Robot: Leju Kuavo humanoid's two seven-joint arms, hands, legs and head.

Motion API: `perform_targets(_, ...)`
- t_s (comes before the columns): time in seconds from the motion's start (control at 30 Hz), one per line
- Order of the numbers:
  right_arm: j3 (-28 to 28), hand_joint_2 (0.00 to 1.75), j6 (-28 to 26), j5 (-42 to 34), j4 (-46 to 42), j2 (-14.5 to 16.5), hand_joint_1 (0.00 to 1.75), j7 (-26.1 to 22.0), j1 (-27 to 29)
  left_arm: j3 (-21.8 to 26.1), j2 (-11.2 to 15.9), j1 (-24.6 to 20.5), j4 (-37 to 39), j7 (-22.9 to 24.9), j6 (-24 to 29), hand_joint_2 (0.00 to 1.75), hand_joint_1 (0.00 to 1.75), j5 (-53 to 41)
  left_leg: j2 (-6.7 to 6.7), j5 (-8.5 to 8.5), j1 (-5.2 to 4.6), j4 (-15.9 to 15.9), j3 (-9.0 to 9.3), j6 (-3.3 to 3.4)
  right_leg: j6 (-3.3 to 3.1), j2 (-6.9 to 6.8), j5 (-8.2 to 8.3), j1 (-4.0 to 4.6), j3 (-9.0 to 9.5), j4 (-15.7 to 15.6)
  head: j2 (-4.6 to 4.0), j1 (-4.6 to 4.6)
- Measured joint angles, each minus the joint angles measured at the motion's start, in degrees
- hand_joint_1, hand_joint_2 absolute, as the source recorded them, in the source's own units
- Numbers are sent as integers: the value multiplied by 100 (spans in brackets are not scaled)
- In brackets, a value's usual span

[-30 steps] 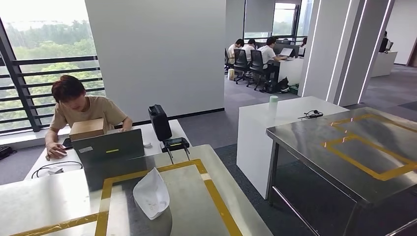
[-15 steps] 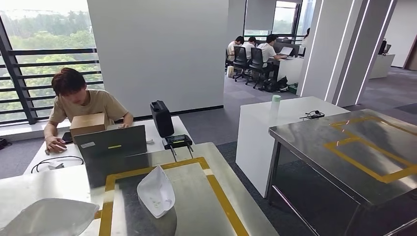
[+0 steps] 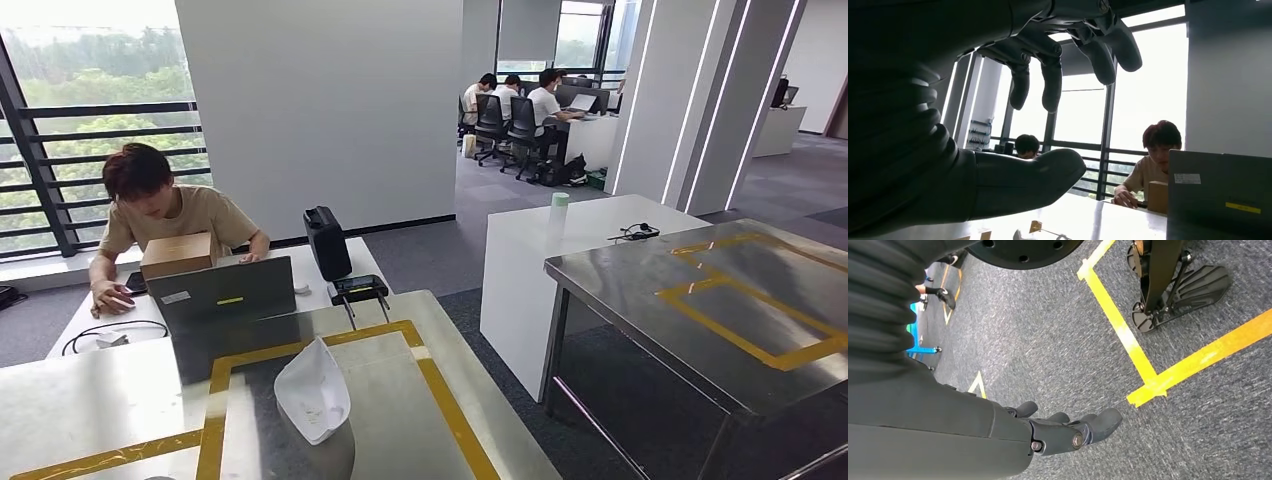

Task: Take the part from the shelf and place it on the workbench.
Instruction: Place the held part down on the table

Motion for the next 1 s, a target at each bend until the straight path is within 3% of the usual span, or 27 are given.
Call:
perform_targets(0.3, 0, 0, -32, 0, 0, 41, 0, 68, 0, 417, -165, -59, 140, 70, 0, 175, 0, 661, 0, 7, 1, -16, 15, -10, -7, -2, -4, 0, 1, 1, 0, 1)
perform_targets(0.43, 0, 0, -33, -1, 0, 43, 0, 74, 1, 481, -197, -75, 205, 81, 0, 0, 0, 686, -1, 7, 1, -17, 16, -11, -7, -2, -4, 0, 7, 1, 0, 0)
perform_targets(0.77, -2, 0, -56, -44, 0, 67, 0, 76, 3, 581, -345, -1, 156, 376, 0, 0, 0, 1437, -9, 3, -11, -12, 17, -5, -2, -5, -2, -13, 11, -3, 1, 1)
perform_targets(0.87, -2, 0, -64, -46, 0, 86, 0, 69, 5, 411, -380, 155, -26, 465, 0, 0, 0, 2097, -6, -5, -26, -10, 18, 7, 9, -4, -3, -28, 11, -4, 0, 1)
perform_targets(1.0, -2, 0, -61, -9, 0, 95, 0, 18, 1, 146, -404, 434, -483, 501, 0, 0, 0, 2269, -14, -25, -62, -2, 18, 50, 56, -6, -16, -64, 15, -8, 0, 0)
